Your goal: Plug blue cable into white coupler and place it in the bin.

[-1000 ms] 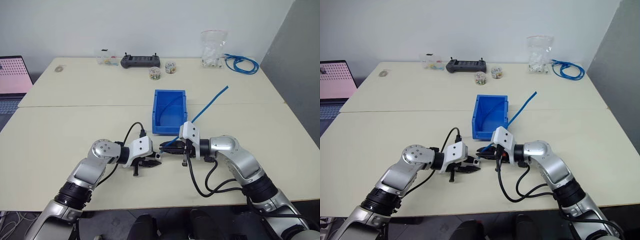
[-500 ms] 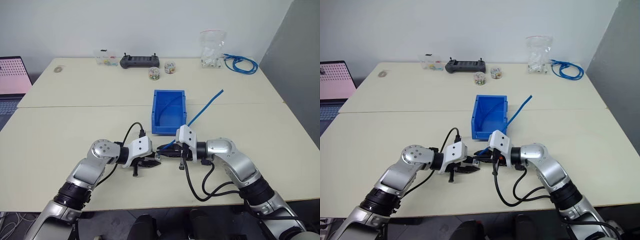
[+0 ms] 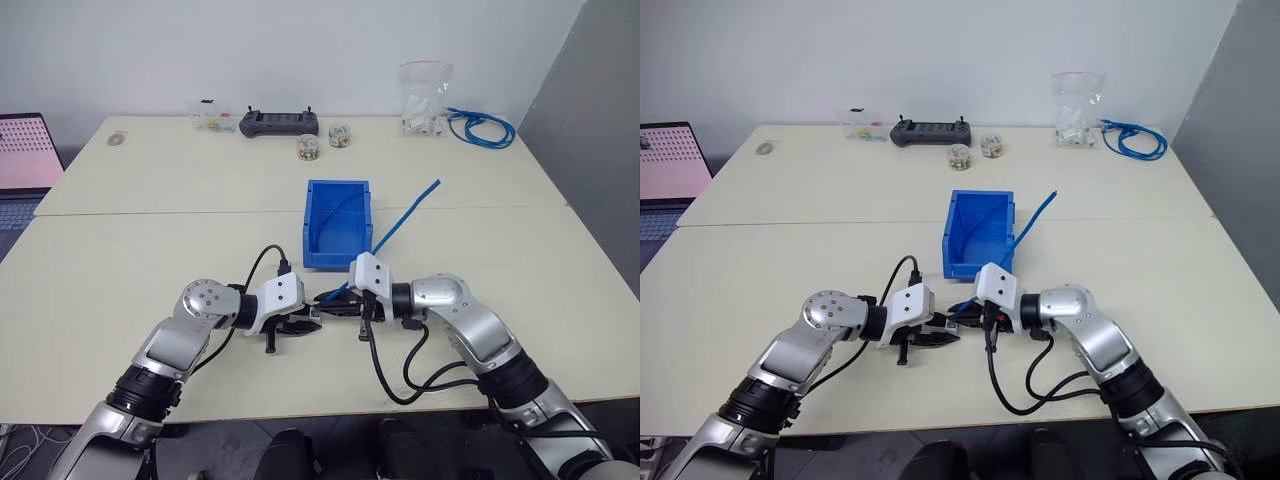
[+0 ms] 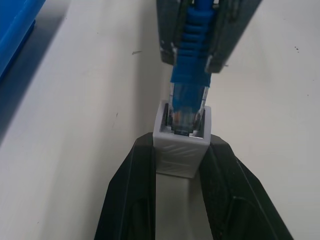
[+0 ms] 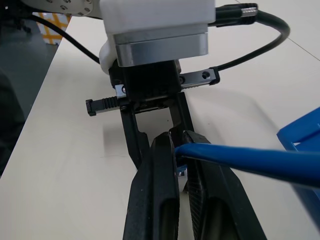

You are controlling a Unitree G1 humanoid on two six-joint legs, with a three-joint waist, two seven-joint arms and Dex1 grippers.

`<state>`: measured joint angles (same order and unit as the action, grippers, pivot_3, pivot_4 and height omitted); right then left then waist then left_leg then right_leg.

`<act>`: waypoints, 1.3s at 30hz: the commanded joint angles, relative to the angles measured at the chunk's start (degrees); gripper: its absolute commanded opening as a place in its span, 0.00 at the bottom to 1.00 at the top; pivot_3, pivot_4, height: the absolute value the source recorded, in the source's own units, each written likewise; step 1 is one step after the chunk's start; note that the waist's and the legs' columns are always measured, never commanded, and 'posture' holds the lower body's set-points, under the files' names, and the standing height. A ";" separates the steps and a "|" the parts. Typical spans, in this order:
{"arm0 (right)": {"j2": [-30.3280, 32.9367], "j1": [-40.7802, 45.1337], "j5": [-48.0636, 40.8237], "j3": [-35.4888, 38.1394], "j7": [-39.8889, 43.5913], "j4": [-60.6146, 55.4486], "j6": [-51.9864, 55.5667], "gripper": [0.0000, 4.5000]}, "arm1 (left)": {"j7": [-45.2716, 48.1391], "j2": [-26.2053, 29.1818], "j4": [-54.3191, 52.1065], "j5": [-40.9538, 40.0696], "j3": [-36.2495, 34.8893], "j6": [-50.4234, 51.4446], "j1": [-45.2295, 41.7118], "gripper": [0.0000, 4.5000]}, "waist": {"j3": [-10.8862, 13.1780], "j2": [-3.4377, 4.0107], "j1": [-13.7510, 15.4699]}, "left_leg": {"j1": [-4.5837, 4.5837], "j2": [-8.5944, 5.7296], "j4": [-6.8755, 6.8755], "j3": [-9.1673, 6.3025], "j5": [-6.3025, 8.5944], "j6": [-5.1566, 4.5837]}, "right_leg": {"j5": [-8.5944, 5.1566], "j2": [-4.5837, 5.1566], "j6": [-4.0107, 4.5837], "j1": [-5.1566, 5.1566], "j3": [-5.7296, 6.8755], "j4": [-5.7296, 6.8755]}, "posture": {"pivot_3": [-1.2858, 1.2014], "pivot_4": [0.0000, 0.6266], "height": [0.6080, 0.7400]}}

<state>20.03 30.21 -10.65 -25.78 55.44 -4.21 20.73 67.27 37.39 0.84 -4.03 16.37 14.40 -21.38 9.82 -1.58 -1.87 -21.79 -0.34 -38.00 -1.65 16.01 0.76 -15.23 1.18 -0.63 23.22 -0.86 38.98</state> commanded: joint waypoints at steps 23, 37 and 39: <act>-4.28 3.46 4.69 -3.38 2.95 10.63 3.55 0.00 | -0.30 1.96 0.49 0.93 1.29 1.24 2.40 0.18 | -1.14 0.26 -0.43 | 1.22 0.04 0.35 -0.01 0.11 -0.15 | -0.39 -0.09 -0.02 -1.05 -0.07 -0.10 | 0.52 0.24 1.00; -4.07 4.72 -7.78 12.18 -6.01 -9.27 22.29 0.00 | -9.05 4.97 -17.59 -12.18 -17.39 17.80 10.43 0.62 | -0.61 0.36 0.09 | -0.16 0.02 0.07 -0.47 0.12 -0.09 | -0.19 -0.01 0.22 0.08 0.25 -0.02 | 0.52 0.24 1.00; -3.06 5.66 -9.33 14.09 -6.34 -10.36 24.19 0.00 | -10.29 6.08 -21.42 -13.47 -19.41 20.46 11.91 0.71 | -0.59 0.38 0.12 | -0.19 0.01 0.08 -0.50 0.12 -0.09 | -0.19 -0.01 0.23 0.09 0.27 -0.03 | 0.52 0.24 1.00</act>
<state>16.22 34.26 -17.41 -14.52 49.61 -11.31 43.29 58.36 42.28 -15.47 -15.40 -0.39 32.26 -10.50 9.24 -1.20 -1.75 -21.98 -0.33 -37.90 -2.16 16.13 0.67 -15.42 1.17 -0.40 23.31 -0.58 38.96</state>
